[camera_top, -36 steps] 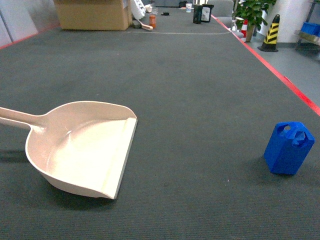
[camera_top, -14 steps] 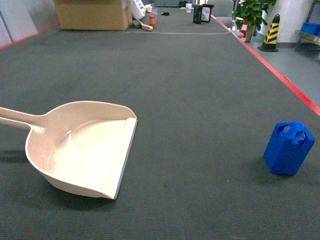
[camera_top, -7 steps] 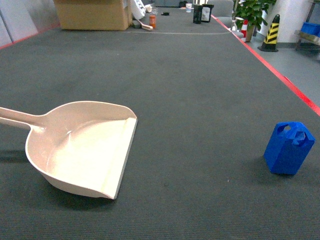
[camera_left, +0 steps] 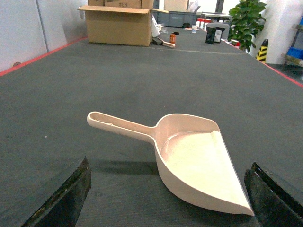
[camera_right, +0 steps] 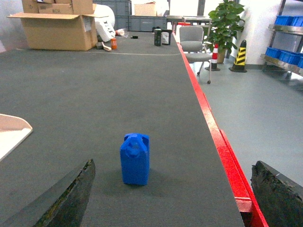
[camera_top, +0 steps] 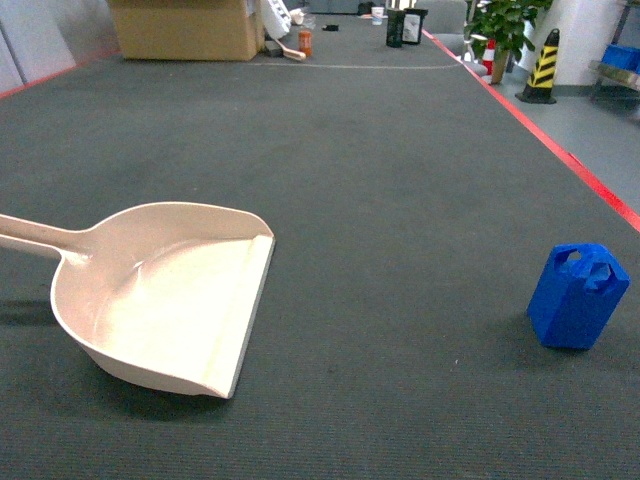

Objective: Place part in tray to right shelf

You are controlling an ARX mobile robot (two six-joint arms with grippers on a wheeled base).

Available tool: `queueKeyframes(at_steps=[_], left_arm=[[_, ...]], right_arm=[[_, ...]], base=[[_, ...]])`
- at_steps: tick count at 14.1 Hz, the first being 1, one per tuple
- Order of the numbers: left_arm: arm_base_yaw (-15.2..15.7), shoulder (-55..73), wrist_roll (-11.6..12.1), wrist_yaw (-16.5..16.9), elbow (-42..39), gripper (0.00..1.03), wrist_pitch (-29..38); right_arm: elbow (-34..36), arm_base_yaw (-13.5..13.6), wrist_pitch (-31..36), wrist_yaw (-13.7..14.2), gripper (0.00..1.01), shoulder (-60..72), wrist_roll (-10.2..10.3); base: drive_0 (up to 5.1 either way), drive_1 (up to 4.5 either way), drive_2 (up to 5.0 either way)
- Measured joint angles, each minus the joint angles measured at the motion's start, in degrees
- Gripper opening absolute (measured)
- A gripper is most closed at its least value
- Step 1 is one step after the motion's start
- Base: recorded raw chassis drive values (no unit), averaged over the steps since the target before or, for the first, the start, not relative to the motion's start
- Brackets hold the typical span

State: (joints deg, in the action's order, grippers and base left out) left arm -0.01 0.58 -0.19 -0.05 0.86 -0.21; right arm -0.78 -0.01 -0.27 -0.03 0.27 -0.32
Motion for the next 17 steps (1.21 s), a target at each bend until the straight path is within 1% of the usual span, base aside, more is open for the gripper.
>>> queueKeyframes(at_steps=[2,3,4,5,6,8,9,10,11,12,13,14,15,17], left_arm=[[0.0,0.0,0.0,0.0,0.0,0.98,0.0],[-0.9,0.4,-0.8,-2.1,0.3,0.98,-1.8],[-4.6,5.2,-4.9,-12.2,2.6,0.98,-6.4],[-2.0,10.8,-9.6,-13.7,2.9,0.98,-3.8],[1.7,16.3,-15.1,-11.7,3.0,0.98,1.3],[7.8,33.1,-24.6,-1.0,5.0,0.98,17.1],[10.6,43.3,-29.4,3.2,6.3,0.98,26.1],[12.6,55.6,-34.5,6.8,8.4,0.98,35.8],[13.9,66.1,-39.0,9.6,10.6,0.98,43.5],[14.6,76.0,-43.1,11.8,13.2,0.98,50.7],[14.7,84.6,-45.8,13.1,16.5,0.98,55.4],[14.5,90.8,-47.3,13.7,19.5,0.98,57.1],[14.4,97.3,-48.8,14.6,23.3,0.98,58.2],[14.4,104.3,-50.5,15.5,29.4,0.98,58.4]], right_arm=[[0.0,0.0,0.0,0.0,0.98,0.0,0.0],[0.0,0.0,0.0,0.0,0.98,0.0,0.0],[0.0,0.0,0.0,0.0,0.98,0.0,0.0],[0.0,0.0,0.1,0.0,0.98,0.0,0.0],[0.0,0.0,0.0,0.0,0.98,0.0,0.0],[0.0,0.0,0.0,0.0,0.98,0.0,0.0],[0.0,0.0,0.0,0.0,0.98,0.0,0.0],[0.0,0.0,0.0,0.0,0.98,0.0,0.0],[0.0,0.0,0.0,0.0,0.98,0.0,0.0],[0.0,0.0,0.0,0.0,0.98,0.0,0.0],[0.0,0.0,0.0,0.0,0.98,0.0,0.0],[0.0,0.0,0.0,0.0,0.98,0.0,0.0],[0.0,0.0,0.0,0.0,0.98,0.0,0.0],[0.0,0.0,0.0,0.0,0.98,0.0,0.0]], base=[[0.0,0.0,0.0],[0.0,0.0,0.0],[0.0,0.0,0.0],[0.0,0.0,0.0],[0.0,0.0,0.0],[0.0,0.0,0.0],[0.0,0.0,0.0],[0.0,0.0,0.0],[0.0,0.0,0.0],[0.0,0.0,0.0],[0.0,0.0,0.0],[0.0,0.0,0.0],[0.0,0.0,0.0],[0.0,0.0,0.0]])
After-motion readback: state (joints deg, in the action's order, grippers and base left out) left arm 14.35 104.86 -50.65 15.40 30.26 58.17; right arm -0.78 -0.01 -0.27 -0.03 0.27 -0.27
